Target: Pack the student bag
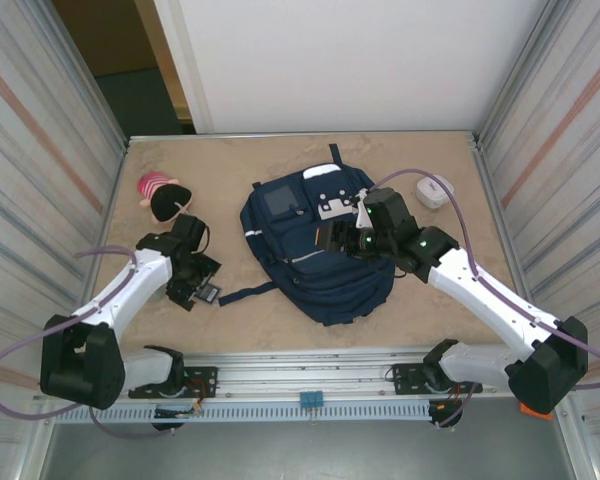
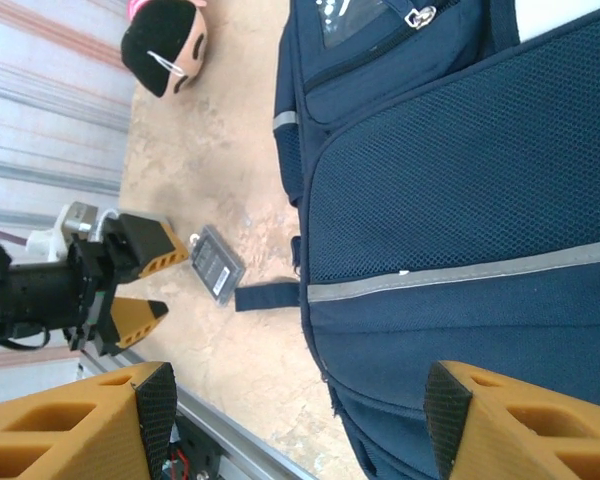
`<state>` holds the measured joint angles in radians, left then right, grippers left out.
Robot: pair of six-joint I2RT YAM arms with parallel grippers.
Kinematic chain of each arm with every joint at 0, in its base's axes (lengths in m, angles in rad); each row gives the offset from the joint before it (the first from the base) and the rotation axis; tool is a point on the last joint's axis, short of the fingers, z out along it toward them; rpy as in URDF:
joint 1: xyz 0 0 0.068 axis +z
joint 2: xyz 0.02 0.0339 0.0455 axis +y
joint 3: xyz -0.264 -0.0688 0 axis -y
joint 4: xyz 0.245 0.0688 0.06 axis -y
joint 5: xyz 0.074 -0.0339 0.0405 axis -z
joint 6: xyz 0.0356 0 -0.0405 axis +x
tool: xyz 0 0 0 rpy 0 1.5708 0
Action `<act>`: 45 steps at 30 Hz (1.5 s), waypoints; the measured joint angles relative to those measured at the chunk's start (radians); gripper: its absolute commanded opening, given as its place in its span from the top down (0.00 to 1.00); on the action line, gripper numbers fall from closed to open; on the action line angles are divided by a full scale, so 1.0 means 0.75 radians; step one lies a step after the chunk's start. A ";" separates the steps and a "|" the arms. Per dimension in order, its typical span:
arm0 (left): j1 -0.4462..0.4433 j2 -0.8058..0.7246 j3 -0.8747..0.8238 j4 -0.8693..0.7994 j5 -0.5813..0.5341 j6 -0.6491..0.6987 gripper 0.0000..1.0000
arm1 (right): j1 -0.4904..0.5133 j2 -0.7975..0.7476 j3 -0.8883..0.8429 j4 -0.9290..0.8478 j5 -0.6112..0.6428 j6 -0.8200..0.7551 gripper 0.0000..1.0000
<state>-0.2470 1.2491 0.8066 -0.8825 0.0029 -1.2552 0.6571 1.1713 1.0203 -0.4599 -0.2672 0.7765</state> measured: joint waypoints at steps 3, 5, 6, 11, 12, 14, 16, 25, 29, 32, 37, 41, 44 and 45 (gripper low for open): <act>0.025 0.043 -0.016 0.036 0.001 -0.019 0.19 | 0.000 0.000 0.000 0.000 -0.004 -0.005 0.33; 0.034 0.064 -0.028 0.060 0.001 -0.030 0.19 | 0.000 0.000 0.000 -0.001 -0.004 -0.005 0.33; 0.040 0.074 -0.034 0.073 0.001 -0.034 0.19 | 0.000 0.000 0.000 -0.001 -0.003 -0.005 0.33; 0.082 0.127 -0.073 0.139 0.005 -0.043 0.22 | 0.000 0.000 0.000 -0.002 -0.001 -0.005 0.33; 0.091 0.136 -0.079 0.152 0.005 -0.043 0.22 | 0.000 0.000 0.000 -0.005 0.000 -0.005 0.33; 0.103 0.158 -0.082 0.173 0.005 -0.043 0.22 | 0.000 0.000 0.000 -0.006 0.002 -0.005 0.33; 0.107 0.185 -0.082 0.194 0.005 -0.043 0.23 | 0.000 0.000 0.000 -0.006 0.002 -0.005 0.33; 0.112 0.307 -0.069 0.219 0.004 -0.042 0.36 | 0.006 -0.027 -0.002 -0.028 0.019 -0.005 0.33; 0.112 0.309 -0.062 0.207 0.005 -0.043 0.44 | 0.006 -0.063 -0.012 -0.038 0.045 -0.004 0.33; 0.112 0.292 -0.061 0.209 0.011 -0.047 0.47 | 0.007 -0.070 -0.021 -0.040 0.047 -0.004 0.33; 0.082 0.158 -0.061 0.207 0.049 -0.093 0.48 | 0.043 -0.069 -0.056 0.025 0.035 -0.003 0.33; 0.007 -0.004 -0.061 0.206 0.103 -0.172 0.49 | 0.135 -0.008 -0.093 0.185 -0.012 0.002 0.33; -0.056 -0.078 -0.057 0.206 0.146 -0.247 0.49 | 0.219 0.111 -0.095 0.320 -0.062 0.005 0.34; -0.077 -0.094 -0.056 0.207 0.161 -0.272 0.49 | 0.243 0.149 -0.095 0.356 -0.073 0.005 0.34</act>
<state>-0.3046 1.1786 0.7647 -0.7273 0.1234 -1.4593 0.8391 1.2827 0.9489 -0.1932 -0.3222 0.7803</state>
